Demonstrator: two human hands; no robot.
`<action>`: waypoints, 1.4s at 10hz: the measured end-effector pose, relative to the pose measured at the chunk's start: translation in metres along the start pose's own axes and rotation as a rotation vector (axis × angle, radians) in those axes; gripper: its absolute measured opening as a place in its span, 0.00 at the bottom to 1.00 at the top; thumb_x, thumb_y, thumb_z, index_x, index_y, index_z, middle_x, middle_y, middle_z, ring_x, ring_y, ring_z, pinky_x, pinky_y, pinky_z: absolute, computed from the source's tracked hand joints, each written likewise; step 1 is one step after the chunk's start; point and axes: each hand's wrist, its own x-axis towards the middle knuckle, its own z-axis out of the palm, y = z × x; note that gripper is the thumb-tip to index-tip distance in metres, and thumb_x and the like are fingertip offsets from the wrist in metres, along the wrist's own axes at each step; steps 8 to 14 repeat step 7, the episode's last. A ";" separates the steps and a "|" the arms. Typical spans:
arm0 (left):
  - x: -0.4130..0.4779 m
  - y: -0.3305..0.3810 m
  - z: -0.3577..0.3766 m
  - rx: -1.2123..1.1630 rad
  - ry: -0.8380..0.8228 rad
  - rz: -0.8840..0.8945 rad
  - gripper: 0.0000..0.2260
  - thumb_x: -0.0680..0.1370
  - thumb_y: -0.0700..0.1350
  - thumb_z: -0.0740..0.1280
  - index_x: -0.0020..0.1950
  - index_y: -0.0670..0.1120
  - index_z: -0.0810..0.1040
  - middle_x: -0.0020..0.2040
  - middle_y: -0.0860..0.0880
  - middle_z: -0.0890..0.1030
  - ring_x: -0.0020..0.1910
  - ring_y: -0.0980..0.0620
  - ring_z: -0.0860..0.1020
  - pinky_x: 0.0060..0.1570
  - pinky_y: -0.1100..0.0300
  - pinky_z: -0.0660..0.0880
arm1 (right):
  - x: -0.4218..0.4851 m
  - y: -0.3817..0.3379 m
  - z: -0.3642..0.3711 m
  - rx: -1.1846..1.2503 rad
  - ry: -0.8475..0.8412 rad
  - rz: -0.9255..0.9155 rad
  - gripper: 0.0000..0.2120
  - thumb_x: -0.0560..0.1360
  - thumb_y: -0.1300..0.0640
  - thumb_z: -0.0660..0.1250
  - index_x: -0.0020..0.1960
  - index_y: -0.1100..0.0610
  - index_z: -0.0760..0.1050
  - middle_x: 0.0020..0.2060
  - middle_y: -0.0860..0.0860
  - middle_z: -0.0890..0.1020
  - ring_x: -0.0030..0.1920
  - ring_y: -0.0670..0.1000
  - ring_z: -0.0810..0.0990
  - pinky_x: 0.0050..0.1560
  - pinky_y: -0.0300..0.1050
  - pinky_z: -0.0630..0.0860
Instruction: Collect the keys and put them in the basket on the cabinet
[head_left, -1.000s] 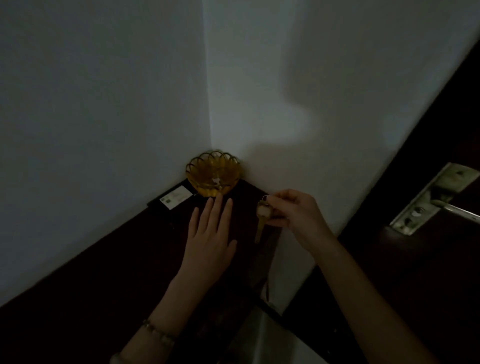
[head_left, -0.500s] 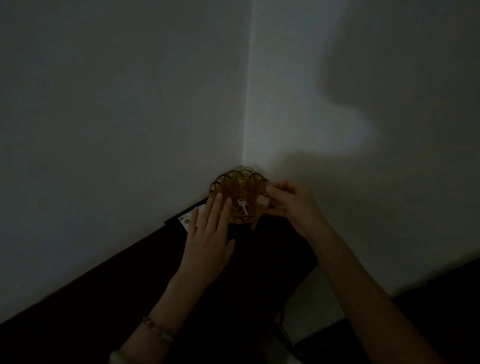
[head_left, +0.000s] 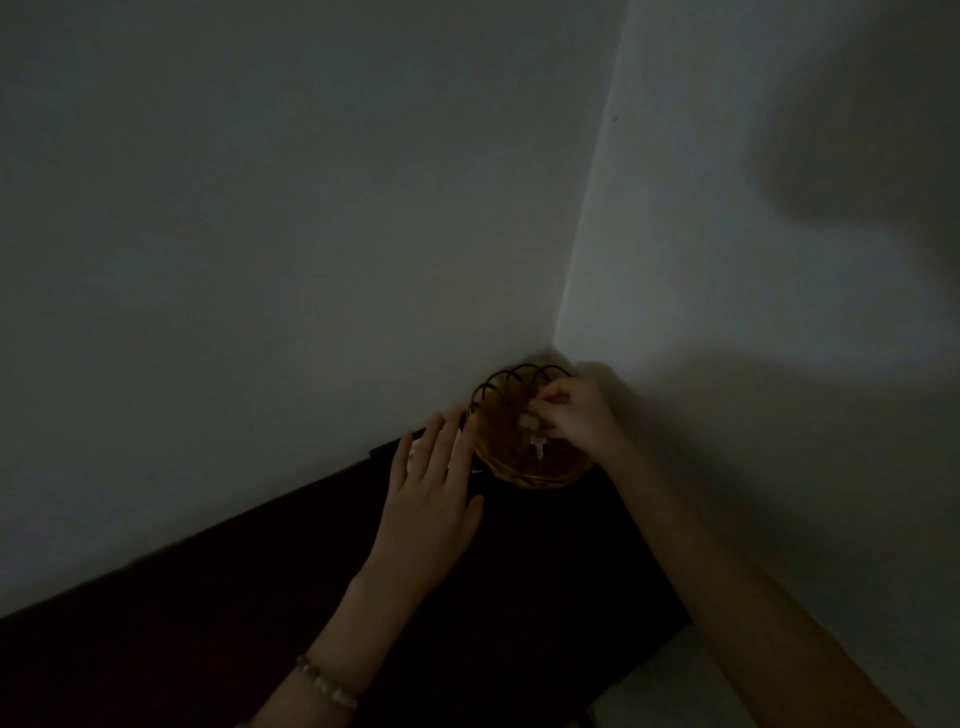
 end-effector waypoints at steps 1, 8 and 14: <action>0.003 -0.002 0.005 0.010 -0.013 -0.009 0.35 0.72 0.46 0.70 0.73 0.41 0.56 0.74 0.41 0.59 0.73 0.42 0.57 0.69 0.41 0.55 | 0.011 0.005 0.002 -0.028 -0.069 0.064 0.09 0.72 0.66 0.66 0.34 0.58 0.74 0.33 0.56 0.77 0.40 0.60 0.80 0.46 0.61 0.80; 0.003 -0.010 0.015 0.007 -0.023 -0.013 0.35 0.73 0.46 0.68 0.74 0.41 0.54 0.74 0.40 0.57 0.73 0.41 0.55 0.70 0.42 0.53 | 0.021 0.017 0.002 -0.496 0.049 -0.060 0.08 0.71 0.63 0.65 0.48 0.62 0.80 0.50 0.61 0.83 0.54 0.59 0.79 0.54 0.49 0.73; 0.003 -0.010 0.015 0.007 -0.023 -0.013 0.35 0.73 0.46 0.68 0.74 0.41 0.54 0.74 0.40 0.57 0.73 0.41 0.55 0.70 0.42 0.53 | 0.021 0.017 0.002 -0.496 0.049 -0.060 0.08 0.71 0.63 0.65 0.48 0.62 0.80 0.50 0.61 0.83 0.54 0.59 0.79 0.54 0.49 0.73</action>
